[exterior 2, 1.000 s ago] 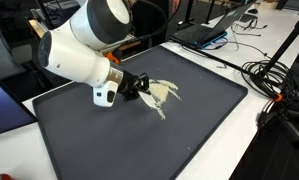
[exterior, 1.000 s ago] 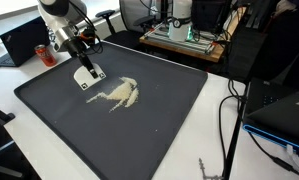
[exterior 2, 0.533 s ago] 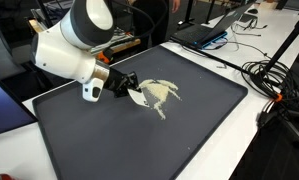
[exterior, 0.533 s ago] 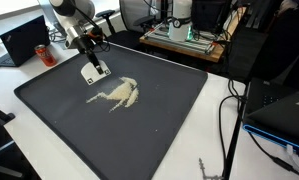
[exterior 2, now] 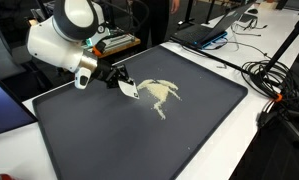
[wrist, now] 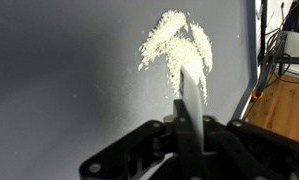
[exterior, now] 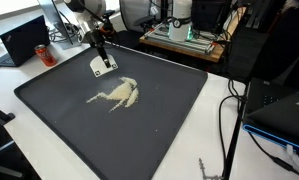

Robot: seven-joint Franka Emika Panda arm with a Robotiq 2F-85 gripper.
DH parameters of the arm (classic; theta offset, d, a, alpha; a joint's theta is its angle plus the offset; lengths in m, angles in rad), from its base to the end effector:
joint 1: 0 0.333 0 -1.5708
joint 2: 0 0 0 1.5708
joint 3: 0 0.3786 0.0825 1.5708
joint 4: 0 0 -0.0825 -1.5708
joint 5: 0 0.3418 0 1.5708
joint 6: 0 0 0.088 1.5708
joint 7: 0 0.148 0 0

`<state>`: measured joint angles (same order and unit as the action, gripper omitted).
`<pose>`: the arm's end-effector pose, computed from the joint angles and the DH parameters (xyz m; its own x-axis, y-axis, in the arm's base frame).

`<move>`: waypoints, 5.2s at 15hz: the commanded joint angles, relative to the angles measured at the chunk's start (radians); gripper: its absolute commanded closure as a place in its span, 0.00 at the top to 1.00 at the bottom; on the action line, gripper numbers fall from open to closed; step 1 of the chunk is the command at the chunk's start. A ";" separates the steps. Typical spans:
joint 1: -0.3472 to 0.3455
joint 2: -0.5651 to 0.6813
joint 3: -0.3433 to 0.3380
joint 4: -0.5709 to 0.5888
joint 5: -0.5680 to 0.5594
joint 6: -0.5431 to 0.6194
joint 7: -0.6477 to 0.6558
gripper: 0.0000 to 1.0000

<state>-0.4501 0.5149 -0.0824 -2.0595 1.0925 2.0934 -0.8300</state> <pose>0.5203 -0.2177 0.2283 0.8839 -0.4641 -0.0581 -0.3485 -0.5705 -0.7437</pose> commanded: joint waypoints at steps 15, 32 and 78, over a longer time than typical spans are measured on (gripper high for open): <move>0.296 -0.542 -0.049 -0.473 -0.077 0.531 0.115 0.01; 0.395 -0.588 0.065 -0.482 -1.024 0.688 0.784 0.01; 0.558 0.013 -0.025 -0.063 -1.243 0.660 0.876 0.01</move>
<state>0.0953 0.4952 -0.0959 -2.1590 -0.1217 2.7842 0.0170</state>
